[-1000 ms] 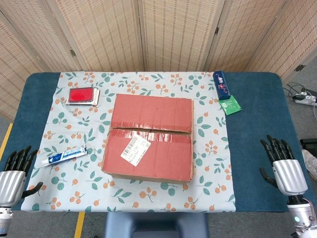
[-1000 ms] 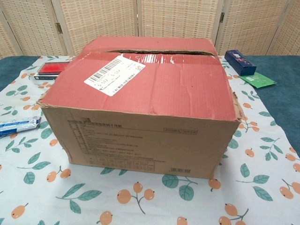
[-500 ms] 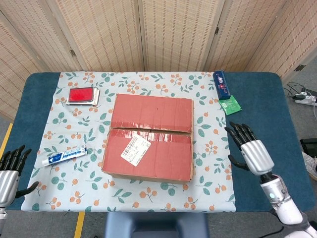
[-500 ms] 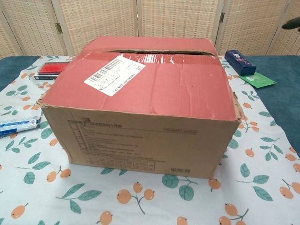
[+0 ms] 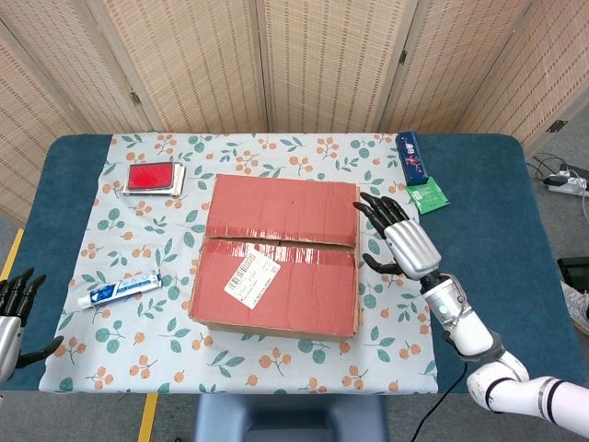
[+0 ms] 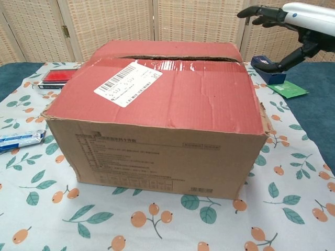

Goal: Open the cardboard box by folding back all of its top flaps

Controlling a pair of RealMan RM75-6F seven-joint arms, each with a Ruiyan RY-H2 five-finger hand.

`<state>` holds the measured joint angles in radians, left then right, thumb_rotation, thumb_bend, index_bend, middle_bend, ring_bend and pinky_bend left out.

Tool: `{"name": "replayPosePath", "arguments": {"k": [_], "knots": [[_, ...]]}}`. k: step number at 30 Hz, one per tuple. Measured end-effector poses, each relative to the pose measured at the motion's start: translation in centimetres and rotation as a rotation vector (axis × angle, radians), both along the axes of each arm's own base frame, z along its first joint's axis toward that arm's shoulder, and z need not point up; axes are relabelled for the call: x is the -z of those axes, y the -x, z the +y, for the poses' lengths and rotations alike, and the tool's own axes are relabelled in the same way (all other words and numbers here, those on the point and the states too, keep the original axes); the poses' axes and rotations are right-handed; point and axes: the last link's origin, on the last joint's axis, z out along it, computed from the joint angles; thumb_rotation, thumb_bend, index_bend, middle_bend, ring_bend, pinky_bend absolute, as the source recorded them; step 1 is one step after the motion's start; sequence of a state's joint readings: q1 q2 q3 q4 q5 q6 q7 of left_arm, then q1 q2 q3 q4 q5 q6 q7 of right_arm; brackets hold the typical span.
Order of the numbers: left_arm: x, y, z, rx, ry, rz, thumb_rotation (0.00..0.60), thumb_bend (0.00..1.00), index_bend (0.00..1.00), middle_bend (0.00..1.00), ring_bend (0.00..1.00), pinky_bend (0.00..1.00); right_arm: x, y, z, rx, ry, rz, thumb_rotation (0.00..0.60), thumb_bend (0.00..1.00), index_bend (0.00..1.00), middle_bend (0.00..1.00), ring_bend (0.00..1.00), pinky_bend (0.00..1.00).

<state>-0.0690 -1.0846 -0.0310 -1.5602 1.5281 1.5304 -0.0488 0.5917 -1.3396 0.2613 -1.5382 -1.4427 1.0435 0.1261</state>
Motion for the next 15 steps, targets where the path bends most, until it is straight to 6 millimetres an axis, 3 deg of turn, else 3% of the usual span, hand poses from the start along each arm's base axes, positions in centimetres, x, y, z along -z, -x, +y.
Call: {"name": "replayPosePath", "arguments": {"k": [15], "knots": [[-0.6,0.3,-0.3,-0.009,-0.042,0.008,0.6,0.23,0.0,0.0,0.0,0.0,2.9,-1.2,-2.9,0.003,0.013,0.013,0.6,0.39,0.0,0.0,0.0,0.0]]}}
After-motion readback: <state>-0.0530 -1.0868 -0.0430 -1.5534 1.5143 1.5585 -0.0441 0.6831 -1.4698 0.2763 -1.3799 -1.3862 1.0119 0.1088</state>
